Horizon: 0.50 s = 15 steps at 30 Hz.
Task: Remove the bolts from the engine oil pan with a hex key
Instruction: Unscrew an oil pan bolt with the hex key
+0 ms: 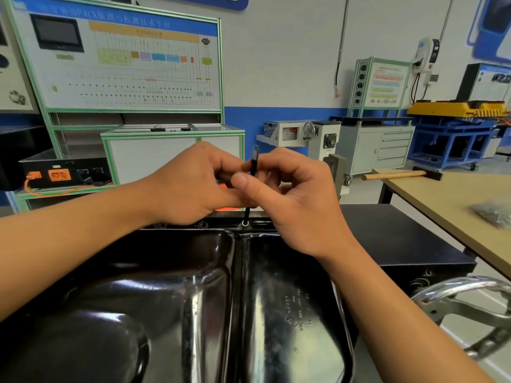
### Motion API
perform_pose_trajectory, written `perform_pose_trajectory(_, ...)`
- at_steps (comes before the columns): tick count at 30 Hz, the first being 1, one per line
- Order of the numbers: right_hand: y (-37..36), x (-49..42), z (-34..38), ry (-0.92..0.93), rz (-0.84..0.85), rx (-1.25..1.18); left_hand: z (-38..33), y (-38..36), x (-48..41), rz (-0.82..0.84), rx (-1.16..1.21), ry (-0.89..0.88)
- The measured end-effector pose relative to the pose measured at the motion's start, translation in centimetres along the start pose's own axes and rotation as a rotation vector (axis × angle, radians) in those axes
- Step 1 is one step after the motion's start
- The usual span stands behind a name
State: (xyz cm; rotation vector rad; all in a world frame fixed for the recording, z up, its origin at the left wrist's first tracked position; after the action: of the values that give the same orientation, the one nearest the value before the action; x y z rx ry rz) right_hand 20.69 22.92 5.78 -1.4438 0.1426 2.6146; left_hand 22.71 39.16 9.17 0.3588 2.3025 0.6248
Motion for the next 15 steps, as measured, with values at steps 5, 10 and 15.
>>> perform_pose_trajectory(5, 0.13, -0.11, -0.05, -0.002, -0.065, 0.023, 0.48, -0.2, -0.1, -0.061, -0.031, 0.021)
perform_pose_trajectory(10, -0.18, 0.08, 0.18, 0.044, 0.08, 0.091, 0.67, 0.46, -0.06, 0.016, 0.002, 0.024)
perform_pose_trajectory(15, -0.13, 0.13, 0.22, 0.105, 0.128, 0.131, 0.3, 0.59, 0.28, 0.107, 0.047, -0.012)
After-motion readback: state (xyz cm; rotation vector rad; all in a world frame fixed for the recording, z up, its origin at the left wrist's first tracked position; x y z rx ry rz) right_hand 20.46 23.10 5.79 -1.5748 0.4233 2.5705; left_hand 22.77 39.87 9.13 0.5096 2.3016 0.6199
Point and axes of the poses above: each hand's wrist, its own x-axis away from the middle knuckle, its own y-axis out of the back of the hand, z = x × y, the point moved 1 cm from there along -x, towards the middle knuckle, and after that the axes turned 11 degrees about -z, right-handed, at the moved point
